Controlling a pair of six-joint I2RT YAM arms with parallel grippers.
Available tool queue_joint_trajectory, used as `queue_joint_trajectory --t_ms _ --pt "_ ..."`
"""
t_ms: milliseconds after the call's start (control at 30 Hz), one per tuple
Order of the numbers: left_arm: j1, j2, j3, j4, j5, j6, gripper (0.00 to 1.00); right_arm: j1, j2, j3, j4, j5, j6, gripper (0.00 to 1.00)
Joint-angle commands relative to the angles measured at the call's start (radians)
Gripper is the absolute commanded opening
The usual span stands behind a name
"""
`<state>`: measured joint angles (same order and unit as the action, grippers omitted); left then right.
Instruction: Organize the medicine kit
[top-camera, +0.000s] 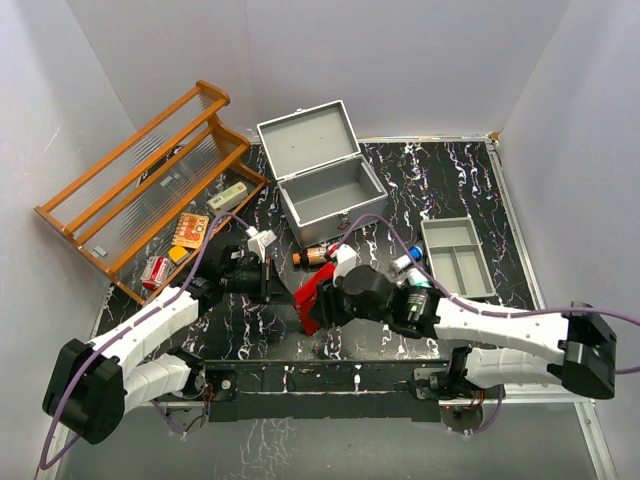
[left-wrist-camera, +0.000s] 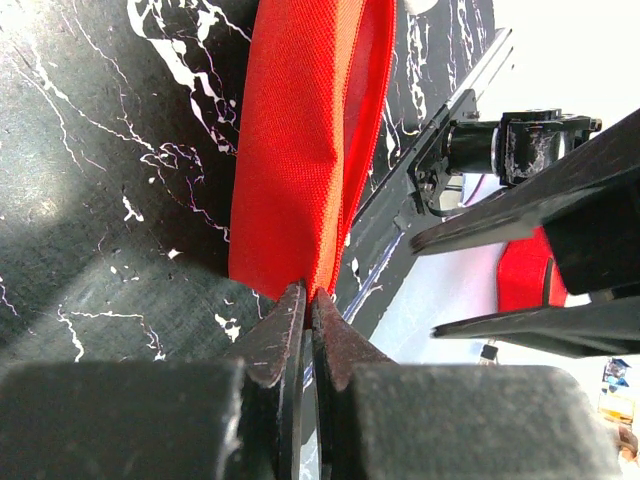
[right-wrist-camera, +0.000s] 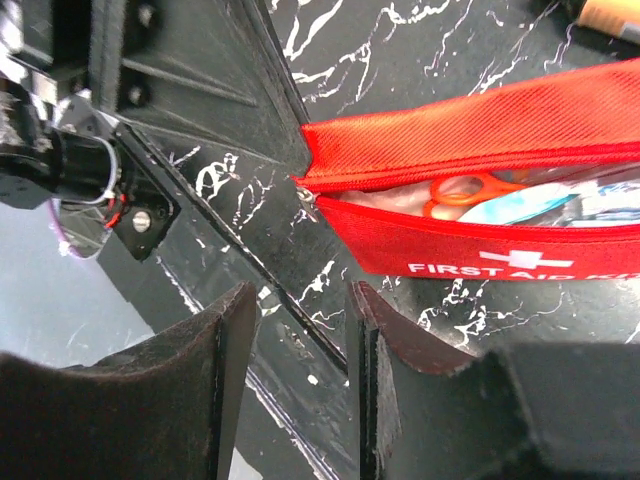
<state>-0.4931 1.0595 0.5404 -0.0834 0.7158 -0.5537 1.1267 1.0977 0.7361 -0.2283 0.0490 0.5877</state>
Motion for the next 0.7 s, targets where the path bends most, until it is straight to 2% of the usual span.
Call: queue_joint_trajectory --t_ms 0,167,267,433,667 --pt "-0.004 -0.030 0.005 0.019 0.036 -0.015 0.00 0.081 0.067 0.058 0.070 0.241 0.093 0.38" --pt "-0.004 -0.032 0.002 0.028 0.036 -0.024 0.00 0.139 0.151 0.083 0.105 0.298 0.109 0.33" --pt "-0.003 -0.026 0.001 0.029 0.040 -0.026 0.00 0.168 0.205 0.116 0.099 0.341 0.145 0.34" --pt "-0.004 -0.025 0.000 0.032 0.040 -0.028 0.00 0.186 0.290 0.186 0.016 0.424 0.245 0.39" --pt "-0.004 -0.027 0.000 0.024 0.039 -0.026 0.00 0.191 0.360 0.260 -0.115 0.525 0.355 0.34"
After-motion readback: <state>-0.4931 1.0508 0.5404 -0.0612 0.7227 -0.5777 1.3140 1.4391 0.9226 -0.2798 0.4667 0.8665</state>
